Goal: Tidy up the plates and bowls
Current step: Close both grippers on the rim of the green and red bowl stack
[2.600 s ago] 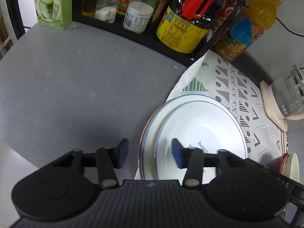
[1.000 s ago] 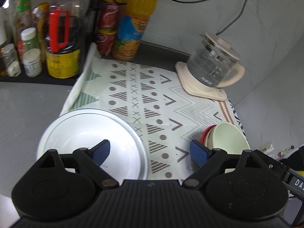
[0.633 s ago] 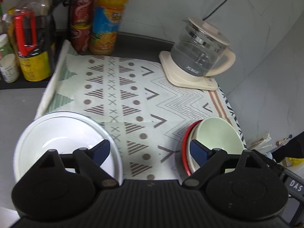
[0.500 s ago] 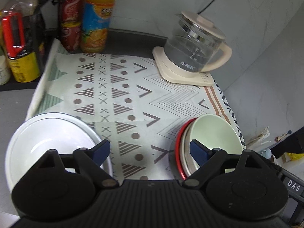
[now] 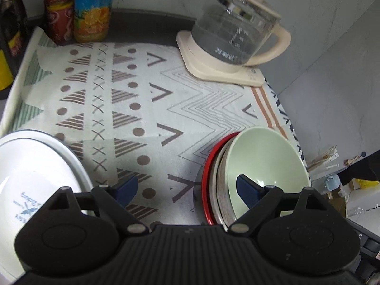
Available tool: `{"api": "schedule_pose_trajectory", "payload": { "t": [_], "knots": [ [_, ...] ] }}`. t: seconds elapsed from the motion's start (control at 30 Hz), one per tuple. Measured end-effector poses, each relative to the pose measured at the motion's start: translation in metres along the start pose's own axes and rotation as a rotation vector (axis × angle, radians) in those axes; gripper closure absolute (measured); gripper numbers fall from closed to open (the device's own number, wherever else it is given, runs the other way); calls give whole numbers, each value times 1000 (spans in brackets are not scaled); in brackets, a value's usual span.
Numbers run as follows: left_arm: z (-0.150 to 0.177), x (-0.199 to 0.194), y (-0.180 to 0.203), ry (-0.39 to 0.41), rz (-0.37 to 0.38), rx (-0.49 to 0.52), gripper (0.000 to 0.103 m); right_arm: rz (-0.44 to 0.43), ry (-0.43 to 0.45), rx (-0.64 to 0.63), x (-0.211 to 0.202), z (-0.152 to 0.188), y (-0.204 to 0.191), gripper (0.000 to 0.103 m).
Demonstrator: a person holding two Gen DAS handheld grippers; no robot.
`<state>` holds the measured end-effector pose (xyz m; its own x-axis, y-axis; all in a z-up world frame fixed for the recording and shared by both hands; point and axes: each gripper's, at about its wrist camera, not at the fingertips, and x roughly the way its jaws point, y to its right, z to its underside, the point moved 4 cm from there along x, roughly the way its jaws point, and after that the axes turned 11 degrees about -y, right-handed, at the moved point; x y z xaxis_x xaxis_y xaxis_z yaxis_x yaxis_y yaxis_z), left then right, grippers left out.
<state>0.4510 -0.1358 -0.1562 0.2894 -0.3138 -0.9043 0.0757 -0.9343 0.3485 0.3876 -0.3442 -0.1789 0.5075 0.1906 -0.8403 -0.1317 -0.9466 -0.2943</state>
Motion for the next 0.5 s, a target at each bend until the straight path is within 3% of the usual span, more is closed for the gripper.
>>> {"api": "schedule_pose_trajectory", "payload": {
  "t": [0.13,0.3,0.43,0.5],
  "knots": [
    [-1,14,6,-24,3,8,20,-13,-39,2,12,0,5,18],
    [0,32,8,-79,13,0,45,-26,-102,18,29,2,8,39],
    [3,41,10,-104,21,-3,51,-21,-143,15,38,4,9,47],
    [4,44,12,-119,35,-5,59,-27,-163,18,42,6,10,55]
  ]
}}
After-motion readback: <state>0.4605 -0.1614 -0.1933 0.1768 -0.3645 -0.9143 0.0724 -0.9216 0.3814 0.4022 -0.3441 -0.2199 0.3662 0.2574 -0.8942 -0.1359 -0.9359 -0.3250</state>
